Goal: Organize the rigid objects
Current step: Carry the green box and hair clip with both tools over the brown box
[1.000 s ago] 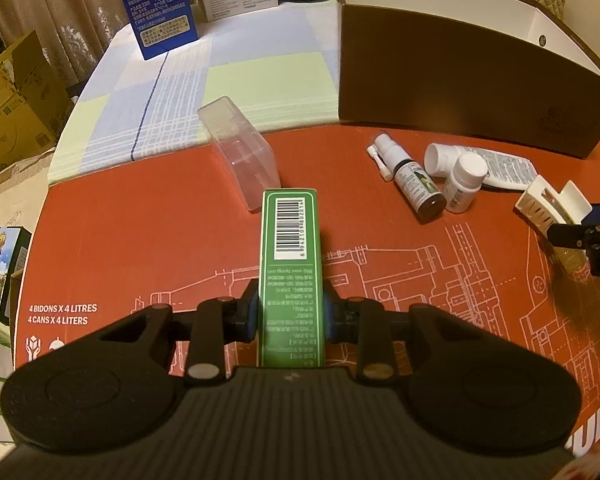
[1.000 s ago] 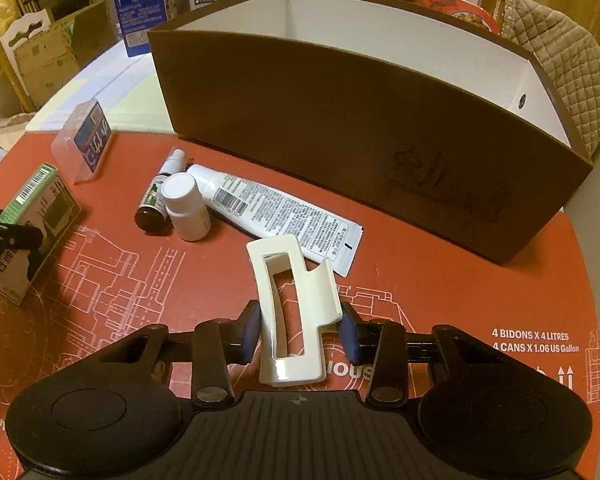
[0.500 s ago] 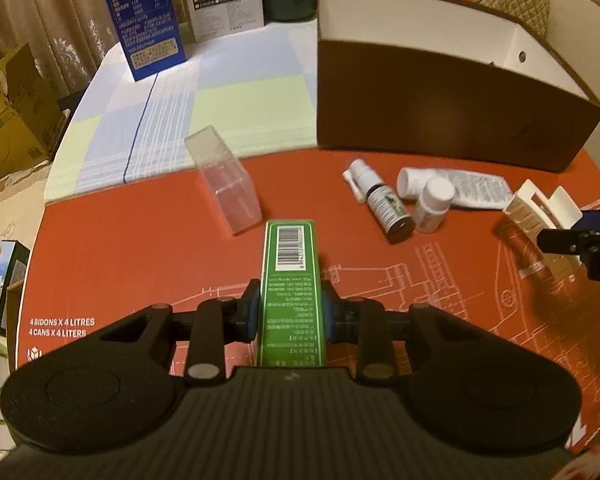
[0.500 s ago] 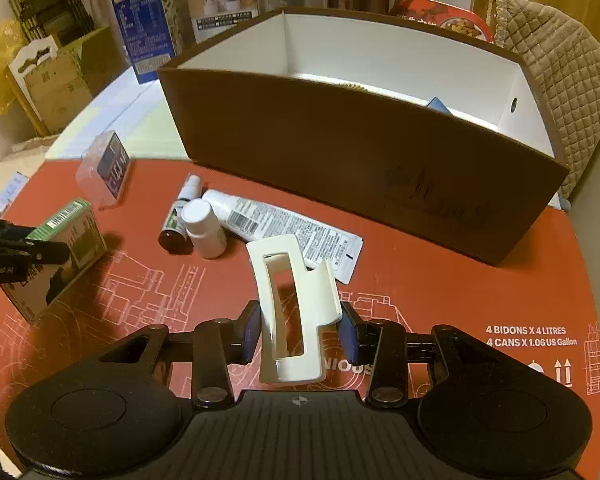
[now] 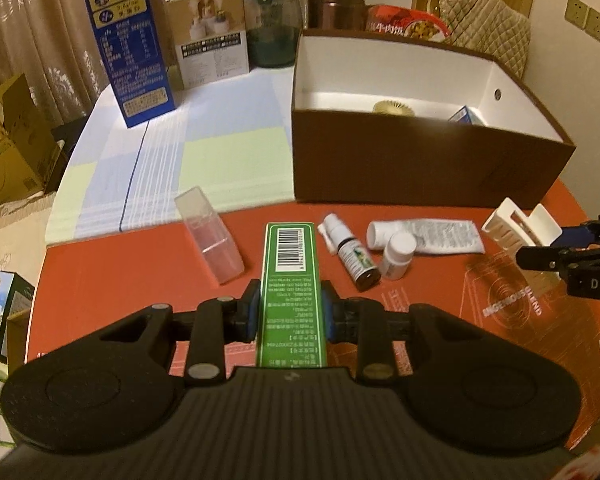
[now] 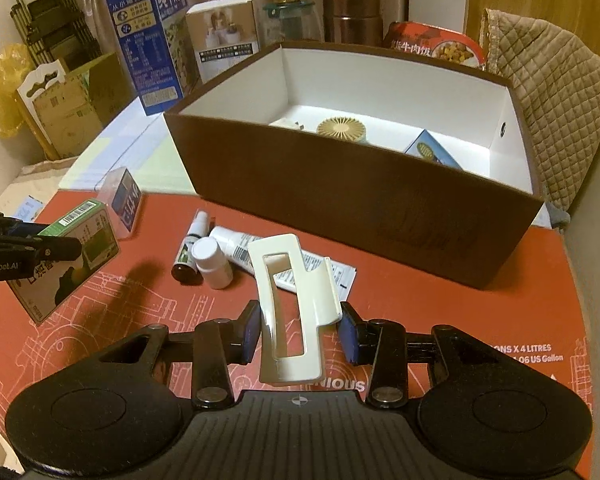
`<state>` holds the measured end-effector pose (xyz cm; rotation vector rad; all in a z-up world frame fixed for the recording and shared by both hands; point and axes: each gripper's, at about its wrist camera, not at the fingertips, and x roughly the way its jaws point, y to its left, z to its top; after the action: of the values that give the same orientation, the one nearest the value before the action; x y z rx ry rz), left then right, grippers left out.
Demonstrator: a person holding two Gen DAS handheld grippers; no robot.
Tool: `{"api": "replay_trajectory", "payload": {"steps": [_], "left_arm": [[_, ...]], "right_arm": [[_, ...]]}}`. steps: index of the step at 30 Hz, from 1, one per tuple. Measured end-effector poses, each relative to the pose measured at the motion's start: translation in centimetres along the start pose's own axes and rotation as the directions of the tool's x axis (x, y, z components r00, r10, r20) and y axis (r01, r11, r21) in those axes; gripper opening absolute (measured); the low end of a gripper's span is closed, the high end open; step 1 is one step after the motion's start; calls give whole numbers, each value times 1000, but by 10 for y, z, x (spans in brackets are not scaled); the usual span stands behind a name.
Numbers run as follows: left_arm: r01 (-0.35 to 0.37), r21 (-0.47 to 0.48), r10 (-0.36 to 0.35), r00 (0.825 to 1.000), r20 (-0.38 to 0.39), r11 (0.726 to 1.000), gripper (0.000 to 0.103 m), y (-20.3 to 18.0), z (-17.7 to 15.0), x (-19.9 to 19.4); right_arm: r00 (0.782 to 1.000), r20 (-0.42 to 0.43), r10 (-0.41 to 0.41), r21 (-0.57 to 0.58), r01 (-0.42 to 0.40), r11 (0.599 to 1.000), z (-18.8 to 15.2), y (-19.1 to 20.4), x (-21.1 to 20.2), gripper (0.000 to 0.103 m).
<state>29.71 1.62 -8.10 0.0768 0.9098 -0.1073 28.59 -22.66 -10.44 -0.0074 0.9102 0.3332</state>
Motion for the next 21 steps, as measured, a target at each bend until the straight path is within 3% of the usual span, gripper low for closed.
{"api": "replay_trajectory", "payload": {"steps": [21], "left_arm": [[24,35,-27,996,86,999,25,-11,27,-19]], "right_arm": [[998,60,0,4,-1,1000,13,-7,-22,37]]}}
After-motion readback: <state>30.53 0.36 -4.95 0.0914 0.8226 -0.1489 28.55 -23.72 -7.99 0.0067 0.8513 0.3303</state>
